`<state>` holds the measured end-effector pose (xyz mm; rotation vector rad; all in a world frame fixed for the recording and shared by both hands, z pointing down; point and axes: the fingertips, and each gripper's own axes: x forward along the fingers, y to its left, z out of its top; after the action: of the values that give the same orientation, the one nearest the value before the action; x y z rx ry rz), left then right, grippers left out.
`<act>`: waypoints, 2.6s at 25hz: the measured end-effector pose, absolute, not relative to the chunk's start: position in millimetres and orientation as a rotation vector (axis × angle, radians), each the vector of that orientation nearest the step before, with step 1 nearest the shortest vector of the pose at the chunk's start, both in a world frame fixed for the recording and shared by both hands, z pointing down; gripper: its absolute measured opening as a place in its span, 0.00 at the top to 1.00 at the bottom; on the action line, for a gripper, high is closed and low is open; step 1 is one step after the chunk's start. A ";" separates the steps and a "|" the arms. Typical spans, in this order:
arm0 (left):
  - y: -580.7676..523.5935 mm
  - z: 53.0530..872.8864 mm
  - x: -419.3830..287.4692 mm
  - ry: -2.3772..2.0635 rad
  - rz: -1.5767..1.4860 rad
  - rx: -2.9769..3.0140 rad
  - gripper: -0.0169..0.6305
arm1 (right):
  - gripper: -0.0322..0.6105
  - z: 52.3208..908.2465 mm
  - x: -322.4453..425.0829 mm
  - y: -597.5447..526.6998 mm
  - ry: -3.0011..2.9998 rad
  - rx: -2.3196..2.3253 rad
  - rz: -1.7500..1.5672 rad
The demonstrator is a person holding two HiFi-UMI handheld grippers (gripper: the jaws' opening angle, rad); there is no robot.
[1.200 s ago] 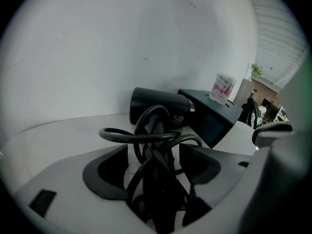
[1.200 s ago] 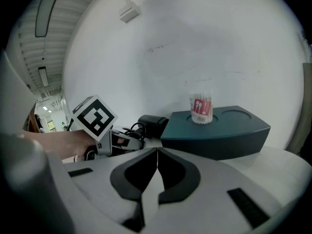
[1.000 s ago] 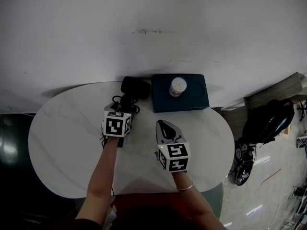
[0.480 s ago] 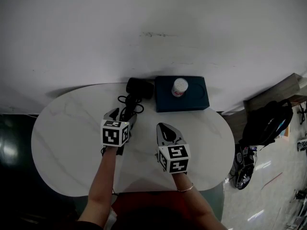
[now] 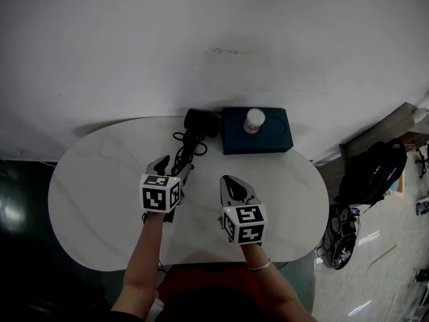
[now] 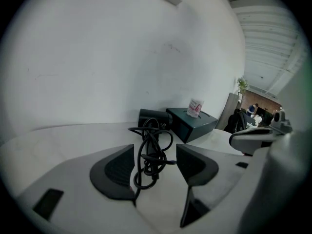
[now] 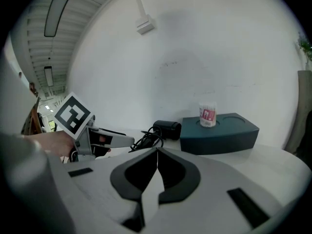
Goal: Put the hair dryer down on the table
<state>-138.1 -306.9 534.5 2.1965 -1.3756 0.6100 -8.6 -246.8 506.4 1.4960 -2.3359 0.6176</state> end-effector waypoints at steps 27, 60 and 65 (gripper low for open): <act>-209.5 474.4 -156.6 -1.419 0.384 2.297 0.85 | 0.93 471.1 -22.6 -178.1 -2.378 1.589 0.582; -116.7 429.8 -152.1 -1.468 0.276 2.447 0.92 | 0.93 426.6 -24.9 -102.9 -2.463 1.656 0.399; -109.5 422.8 -152.8 -1.457 0.255 2.459 0.92 | 0.93 421.9 -25.6 -95.0 -2.453 1.661 0.378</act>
<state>-152.8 -109.5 422.8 2.4594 -1.4565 0.2547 -25.6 -95.0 421.9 1.6614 -2.4530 0.3780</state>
